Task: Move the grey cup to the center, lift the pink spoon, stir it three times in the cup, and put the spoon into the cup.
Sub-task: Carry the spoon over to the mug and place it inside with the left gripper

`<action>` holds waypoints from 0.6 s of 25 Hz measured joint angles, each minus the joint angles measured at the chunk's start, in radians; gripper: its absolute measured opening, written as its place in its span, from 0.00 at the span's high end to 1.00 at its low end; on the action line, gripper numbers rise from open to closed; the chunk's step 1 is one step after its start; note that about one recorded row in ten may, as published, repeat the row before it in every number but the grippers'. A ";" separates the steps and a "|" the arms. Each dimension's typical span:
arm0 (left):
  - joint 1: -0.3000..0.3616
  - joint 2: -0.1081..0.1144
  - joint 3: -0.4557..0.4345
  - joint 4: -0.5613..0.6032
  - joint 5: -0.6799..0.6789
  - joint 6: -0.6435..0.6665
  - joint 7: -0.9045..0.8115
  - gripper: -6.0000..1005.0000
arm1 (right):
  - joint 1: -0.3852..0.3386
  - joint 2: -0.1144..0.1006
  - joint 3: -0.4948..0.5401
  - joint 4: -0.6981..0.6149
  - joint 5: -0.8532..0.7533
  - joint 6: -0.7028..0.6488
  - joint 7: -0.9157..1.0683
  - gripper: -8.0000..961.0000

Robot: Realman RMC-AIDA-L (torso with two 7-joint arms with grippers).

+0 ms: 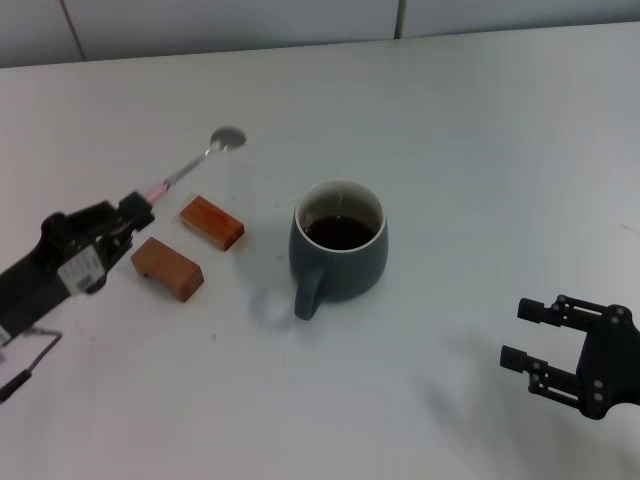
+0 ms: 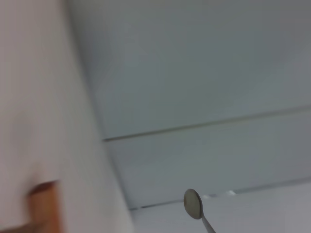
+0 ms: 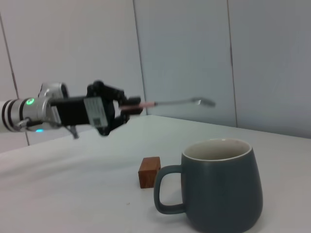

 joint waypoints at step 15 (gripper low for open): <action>-0.142 -0.002 0.094 0.321 -0.002 0.236 0.373 0.85 | 0.007 0.002 -0.005 -0.001 0.002 0.005 0.000 0.37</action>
